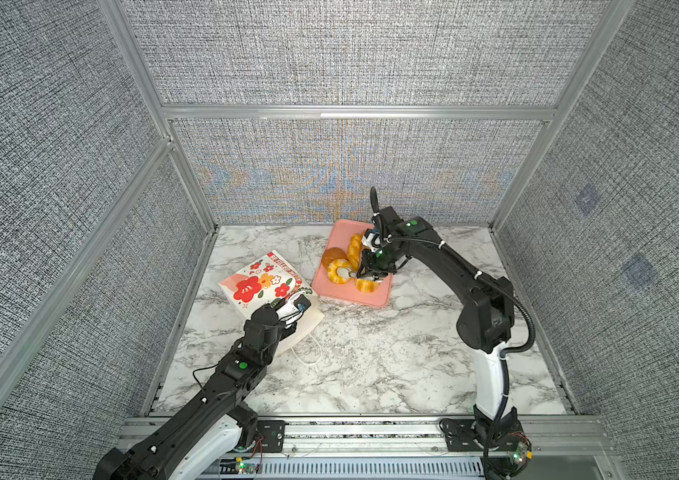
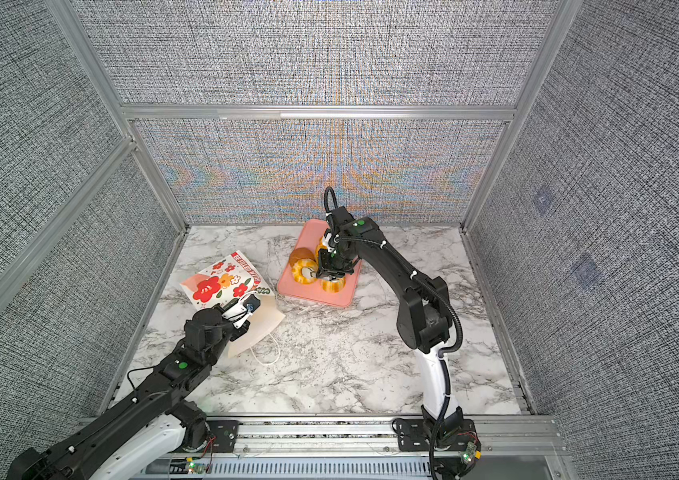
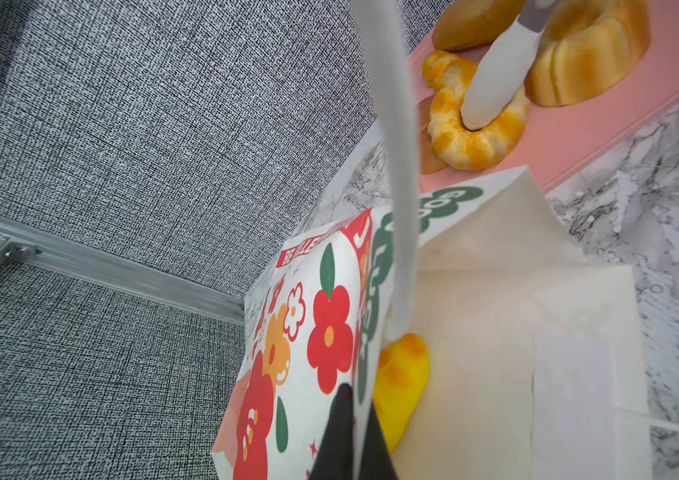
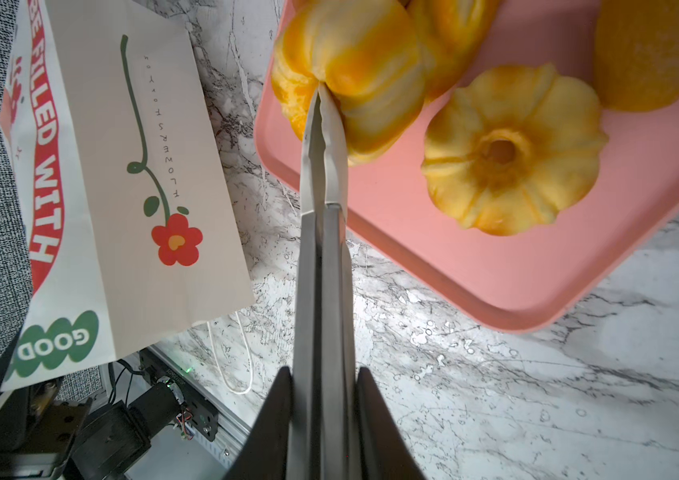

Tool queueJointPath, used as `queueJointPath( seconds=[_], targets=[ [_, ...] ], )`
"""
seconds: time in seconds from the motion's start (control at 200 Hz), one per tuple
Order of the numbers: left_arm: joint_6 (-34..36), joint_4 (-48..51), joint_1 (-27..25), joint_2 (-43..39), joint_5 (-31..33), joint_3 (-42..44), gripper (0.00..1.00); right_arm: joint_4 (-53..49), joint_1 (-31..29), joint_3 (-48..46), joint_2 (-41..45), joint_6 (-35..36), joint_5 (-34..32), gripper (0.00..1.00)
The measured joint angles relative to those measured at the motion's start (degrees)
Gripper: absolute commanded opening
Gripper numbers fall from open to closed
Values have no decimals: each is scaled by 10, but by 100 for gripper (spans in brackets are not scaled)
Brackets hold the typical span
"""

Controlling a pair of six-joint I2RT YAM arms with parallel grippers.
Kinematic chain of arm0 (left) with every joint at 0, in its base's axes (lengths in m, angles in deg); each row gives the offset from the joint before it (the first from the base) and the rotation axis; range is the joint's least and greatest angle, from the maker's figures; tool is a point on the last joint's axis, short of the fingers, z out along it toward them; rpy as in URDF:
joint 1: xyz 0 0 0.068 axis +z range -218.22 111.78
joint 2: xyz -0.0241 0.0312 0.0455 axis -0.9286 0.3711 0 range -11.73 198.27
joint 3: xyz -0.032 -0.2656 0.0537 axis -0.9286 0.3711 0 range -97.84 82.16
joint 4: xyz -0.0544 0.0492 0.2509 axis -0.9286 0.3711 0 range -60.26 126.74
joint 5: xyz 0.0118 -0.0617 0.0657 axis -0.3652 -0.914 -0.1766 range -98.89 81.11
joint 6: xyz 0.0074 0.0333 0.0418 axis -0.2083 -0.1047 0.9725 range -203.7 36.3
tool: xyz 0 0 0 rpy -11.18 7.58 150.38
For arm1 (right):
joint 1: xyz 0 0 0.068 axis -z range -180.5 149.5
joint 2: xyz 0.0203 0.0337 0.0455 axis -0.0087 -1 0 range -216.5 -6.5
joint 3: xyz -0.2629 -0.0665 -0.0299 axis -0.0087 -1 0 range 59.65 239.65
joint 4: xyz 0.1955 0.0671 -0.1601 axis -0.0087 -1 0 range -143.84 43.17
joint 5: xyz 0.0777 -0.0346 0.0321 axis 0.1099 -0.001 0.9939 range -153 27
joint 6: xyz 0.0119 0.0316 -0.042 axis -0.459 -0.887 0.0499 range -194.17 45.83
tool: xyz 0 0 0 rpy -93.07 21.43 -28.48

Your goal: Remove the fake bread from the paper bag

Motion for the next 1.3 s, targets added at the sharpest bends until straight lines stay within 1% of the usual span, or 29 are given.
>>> queueJointPath(
  seconds=[0.17, 0.425, 0.56, 0.83, 1.05, 1.191, 1.301],
  targets=[
    [0, 0, 0, 3, -4, 2, 0, 27, -2, -38, 16, -12, 18, 0],
    [4, 0, 0, 2, -8, 3, 0, 90, -7, -86, 28, -56, 51, 0],
    [4, 0, 0, 0, -8, 3, 0, 119, -5, -117, 49, -84, 65, 0],
    [4, 0, 0, -2, -8, 3, 0, 156, 9, -152, 89, -115, 94, 0],
    [4, 0, 0, -4, -7, 3, 0, 146, 11, -149, 102, -110, 87, 0],
    [4, 0, 0, -4, -7, 3, 0, 119, 12, -143, 122, -83, 48, 0],
    [4, 0, 0, -3, -8, 3, 0, 99, 26, -113, 107, -62, 19, 0]
  ],
)
